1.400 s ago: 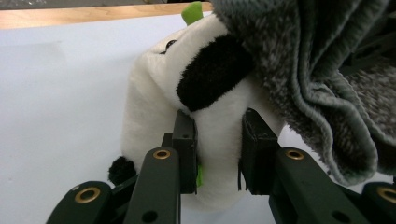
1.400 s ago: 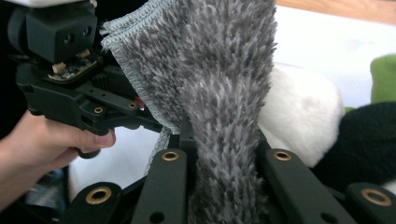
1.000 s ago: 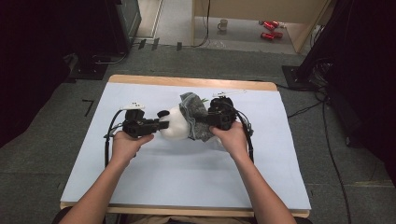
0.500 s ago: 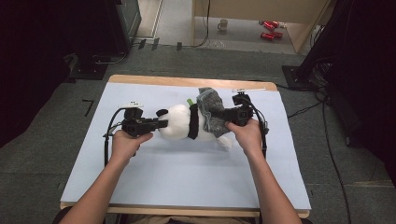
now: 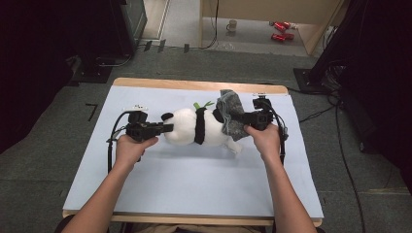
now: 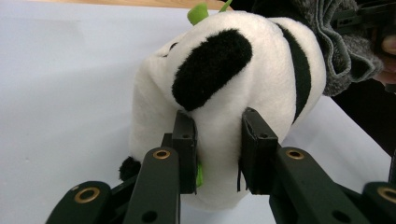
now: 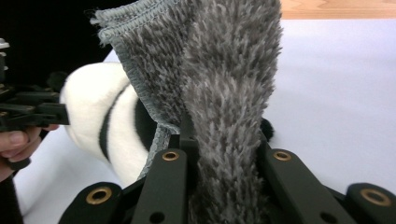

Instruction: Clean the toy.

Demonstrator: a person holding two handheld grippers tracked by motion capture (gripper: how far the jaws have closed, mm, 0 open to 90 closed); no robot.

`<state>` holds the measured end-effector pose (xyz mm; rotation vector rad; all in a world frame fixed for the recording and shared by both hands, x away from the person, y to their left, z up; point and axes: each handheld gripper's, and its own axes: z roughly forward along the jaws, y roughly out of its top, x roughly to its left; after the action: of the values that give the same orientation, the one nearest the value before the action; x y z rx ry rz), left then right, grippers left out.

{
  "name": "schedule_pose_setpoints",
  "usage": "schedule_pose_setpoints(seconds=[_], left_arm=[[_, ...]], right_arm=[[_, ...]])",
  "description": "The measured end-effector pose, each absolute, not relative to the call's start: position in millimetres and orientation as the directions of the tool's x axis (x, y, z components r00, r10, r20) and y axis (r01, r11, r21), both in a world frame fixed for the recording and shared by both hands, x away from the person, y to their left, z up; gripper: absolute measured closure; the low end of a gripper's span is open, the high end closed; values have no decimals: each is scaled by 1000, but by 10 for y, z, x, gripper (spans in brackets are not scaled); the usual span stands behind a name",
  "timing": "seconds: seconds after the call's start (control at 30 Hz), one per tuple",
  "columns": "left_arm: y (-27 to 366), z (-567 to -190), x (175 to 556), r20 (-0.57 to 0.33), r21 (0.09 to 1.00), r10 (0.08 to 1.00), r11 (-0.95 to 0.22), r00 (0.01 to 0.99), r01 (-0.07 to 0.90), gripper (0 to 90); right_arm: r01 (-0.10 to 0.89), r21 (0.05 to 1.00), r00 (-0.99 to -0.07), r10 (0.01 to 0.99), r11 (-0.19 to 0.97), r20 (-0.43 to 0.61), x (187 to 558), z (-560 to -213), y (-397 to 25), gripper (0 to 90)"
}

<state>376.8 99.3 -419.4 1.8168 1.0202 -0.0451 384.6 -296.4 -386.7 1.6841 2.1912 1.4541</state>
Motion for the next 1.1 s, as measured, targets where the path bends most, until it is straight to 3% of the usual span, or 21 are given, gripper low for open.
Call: schedule_pose_setpoints(seconds=[0.27,0.4,0.67,1.1], left_arm=[[1015,-4210,3793,-466,734,626,-122,625,668,711],[1011,-4212,3793,-458,736,634,-123,623,665,709],[986,-4191,3772,-451,740,634,-129,629,661,709],[884,-4107,3680,-416,758,642,-146,644,635,708]], right_arm=[[738,675,-382,809,-25,447,3830,-3838,-3080,778],[703,711,-417,796,-24,439,3757,-3660,-3029,779],[656,753,-535,731,44,423,3611,-3450,-2596,778],[636,750,-663,627,184,408,3463,-3639,-1816,778]])
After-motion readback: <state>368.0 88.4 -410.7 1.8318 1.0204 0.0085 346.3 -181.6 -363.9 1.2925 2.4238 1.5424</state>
